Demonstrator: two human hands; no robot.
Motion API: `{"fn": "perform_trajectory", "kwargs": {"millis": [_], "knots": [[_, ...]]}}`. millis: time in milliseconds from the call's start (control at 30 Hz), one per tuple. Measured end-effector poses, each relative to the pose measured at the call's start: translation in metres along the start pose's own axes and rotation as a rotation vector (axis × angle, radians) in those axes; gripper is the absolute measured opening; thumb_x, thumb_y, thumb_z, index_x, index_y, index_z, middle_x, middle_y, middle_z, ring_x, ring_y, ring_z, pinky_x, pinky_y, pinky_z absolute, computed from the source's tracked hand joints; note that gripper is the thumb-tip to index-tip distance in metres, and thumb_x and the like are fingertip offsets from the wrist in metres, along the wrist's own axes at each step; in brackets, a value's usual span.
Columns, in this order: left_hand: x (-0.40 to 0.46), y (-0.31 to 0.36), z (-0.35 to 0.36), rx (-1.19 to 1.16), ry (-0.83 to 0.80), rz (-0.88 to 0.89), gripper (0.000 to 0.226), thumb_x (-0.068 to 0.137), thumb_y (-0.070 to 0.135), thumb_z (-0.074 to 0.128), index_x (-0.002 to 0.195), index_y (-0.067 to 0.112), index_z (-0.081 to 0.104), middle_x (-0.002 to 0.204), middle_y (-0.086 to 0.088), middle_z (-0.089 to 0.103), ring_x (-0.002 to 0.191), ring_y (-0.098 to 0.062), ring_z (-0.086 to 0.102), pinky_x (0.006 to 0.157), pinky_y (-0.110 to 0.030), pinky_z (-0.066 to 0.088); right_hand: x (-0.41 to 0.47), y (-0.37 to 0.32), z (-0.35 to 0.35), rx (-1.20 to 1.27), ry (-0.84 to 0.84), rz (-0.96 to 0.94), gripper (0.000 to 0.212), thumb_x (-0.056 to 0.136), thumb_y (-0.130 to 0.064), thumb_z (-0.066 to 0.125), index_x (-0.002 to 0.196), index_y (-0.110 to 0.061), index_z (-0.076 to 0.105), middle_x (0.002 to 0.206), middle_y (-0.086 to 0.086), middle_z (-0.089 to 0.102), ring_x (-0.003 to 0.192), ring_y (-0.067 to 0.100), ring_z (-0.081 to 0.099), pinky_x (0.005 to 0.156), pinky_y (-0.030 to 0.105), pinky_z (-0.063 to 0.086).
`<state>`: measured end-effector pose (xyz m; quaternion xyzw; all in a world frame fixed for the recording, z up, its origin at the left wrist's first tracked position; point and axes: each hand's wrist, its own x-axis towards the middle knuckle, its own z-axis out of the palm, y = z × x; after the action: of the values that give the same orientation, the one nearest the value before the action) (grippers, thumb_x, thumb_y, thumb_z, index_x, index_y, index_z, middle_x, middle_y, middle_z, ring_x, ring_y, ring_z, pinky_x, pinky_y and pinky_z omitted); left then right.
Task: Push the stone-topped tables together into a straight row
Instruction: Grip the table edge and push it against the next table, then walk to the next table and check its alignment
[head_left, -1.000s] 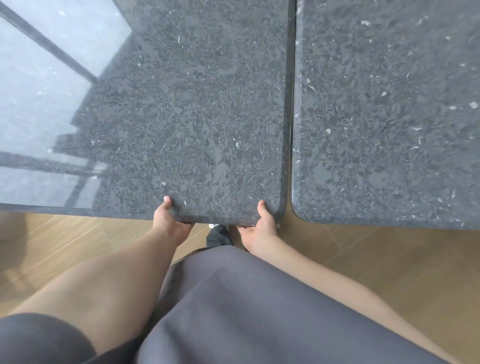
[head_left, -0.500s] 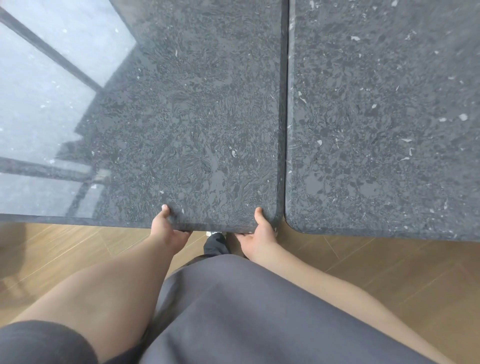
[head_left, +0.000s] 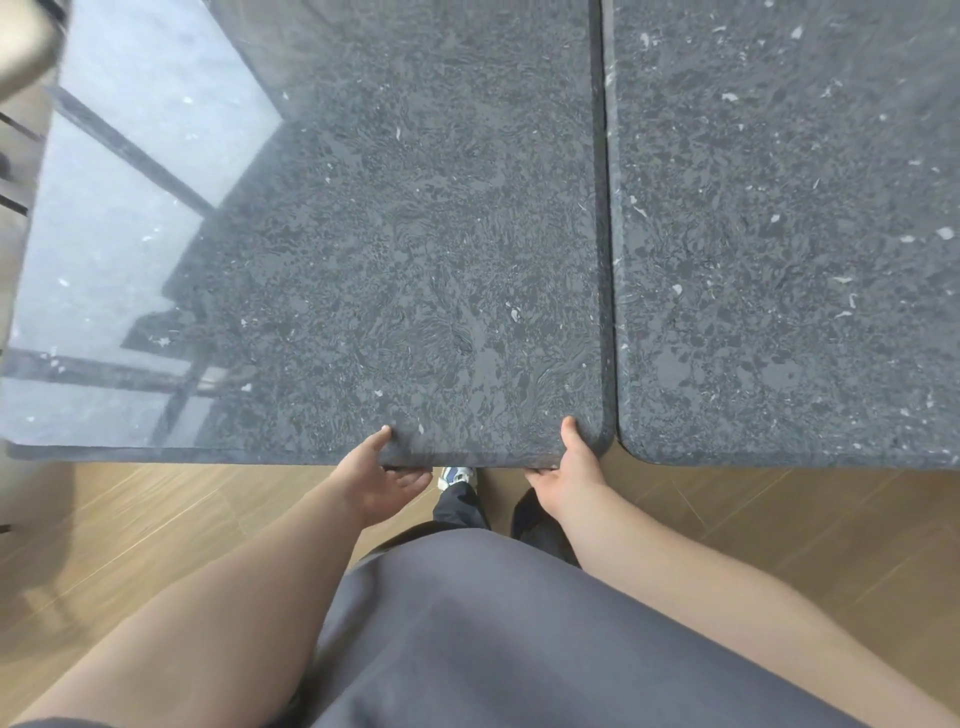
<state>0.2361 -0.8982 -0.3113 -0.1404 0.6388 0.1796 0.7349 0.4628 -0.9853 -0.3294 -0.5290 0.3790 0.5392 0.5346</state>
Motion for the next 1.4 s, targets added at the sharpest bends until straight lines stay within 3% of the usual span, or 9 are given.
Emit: {"fn": "perform_trajectory", "kwargs": {"millis": [133,200,333,433,500,767,1033,1167,1400], "knots": [[-0.007,0.014,-0.024,0.113,-0.027,0.02,0.053,0.105,0.022,0.049,0.15,0.0,0.032,0.144,-0.032,0.046,0.113,-0.043,0.058,0.099,-0.049,0.045,-0.005,0.004,-0.008,0.017,0.005,-0.015,0.036,0.098,-0.021,0.063,0.129,-0.006,0.053,0.13,0.02,0.058,0.119,0.037,0.058,0.103,0.053,0.048],[-0.009,0.02,-0.032,0.135,-0.036,0.035,0.049,0.105,0.018,0.045,0.148,-0.002,0.034,0.145,-0.032,0.045,0.107,-0.043,0.059,0.099,-0.048,0.045,-0.011,0.009,-0.014,0.036,0.003,-0.038,0.033,0.1,-0.008,0.053,0.132,-0.003,0.051,0.133,0.021,0.054,0.124,0.036,0.055,0.108,0.049,0.045],[-0.019,0.018,-0.031,0.162,-0.015,0.055,0.052,0.105,0.013,0.038,0.153,-0.002,0.025,0.151,-0.03,0.04,0.131,-0.041,0.05,0.102,-0.047,0.044,-0.032,0.014,-0.024,0.049,-0.004,-0.07,0.02,0.102,-0.003,0.04,0.109,0.005,0.057,0.128,0.021,0.056,0.134,0.033,0.049,0.111,0.043,0.041],[-0.028,0.007,-0.019,0.133,-0.011,0.075,0.056,0.105,0.01,0.037,0.155,-0.005,0.017,0.157,-0.028,0.032,0.14,-0.041,0.042,0.111,-0.047,0.04,-0.05,0.013,-0.038,0.051,0.0,-0.124,0.039,0.103,0.002,0.031,0.14,0.004,0.042,0.154,0.023,0.038,0.143,0.035,0.039,0.115,0.046,0.036],[-0.038,-0.004,-0.012,0.132,-0.049,0.072,0.057,0.104,0.009,0.037,0.154,-0.007,0.014,0.157,-0.029,0.031,0.139,-0.042,0.044,0.112,-0.049,0.04,-0.065,0.009,-0.051,0.026,-0.033,-0.175,0.054,0.101,0.008,0.024,0.153,-0.003,0.029,0.158,0.021,0.032,0.143,0.034,0.039,0.114,0.047,0.037],[-0.072,-0.047,-0.006,0.258,-0.275,0.169,0.046,0.101,0.005,0.035,0.146,0.0,0.039,0.134,-0.021,0.061,0.12,-0.038,0.062,0.089,-0.049,0.052,-0.114,-0.018,-0.113,-0.002,-0.114,-0.347,0.045,0.101,0.004,0.032,0.142,-0.007,0.046,0.126,0.013,0.063,0.116,0.025,0.062,0.094,0.039,0.052],[-0.124,-0.09,-0.015,0.288,-0.442,0.36,0.04,0.102,0.008,0.034,0.139,0.004,0.047,0.122,-0.015,0.073,0.111,-0.032,0.071,0.086,-0.044,0.056,-0.164,-0.027,-0.15,-0.031,-0.282,-0.421,0.043,0.096,0.005,0.032,0.131,-0.008,0.054,0.124,0.017,0.068,0.115,0.029,0.066,0.096,0.042,0.053],[-0.165,-0.094,-0.037,0.378,-0.439,0.566,0.038,0.099,0.003,0.034,0.13,0.006,0.056,0.12,-0.013,0.074,0.109,-0.03,0.072,0.083,-0.041,0.057,-0.191,-0.011,-0.144,-0.111,-0.385,-0.458,0.045,0.094,0.005,0.033,0.13,-0.009,0.057,0.116,0.014,0.074,0.113,0.028,0.069,0.094,0.041,0.055],[-0.221,-0.06,-0.128,0.248,-0.349,0.778,0.043,0.095,-0.008,0.032,0.127,0.003,0.058,0.117,-0.018,0.074,0.105,-0.033,0.073,0.087,-0.045,0.057,-0.247,0.062,-0.079,-0.422,-0.601,-0.562,0.042,0.095,0.007,0.039,0.127,-0.01,0.06,0.114,0.016,0.074,0.105,0.027,0.071,0.09,0.04,0.055]]}}
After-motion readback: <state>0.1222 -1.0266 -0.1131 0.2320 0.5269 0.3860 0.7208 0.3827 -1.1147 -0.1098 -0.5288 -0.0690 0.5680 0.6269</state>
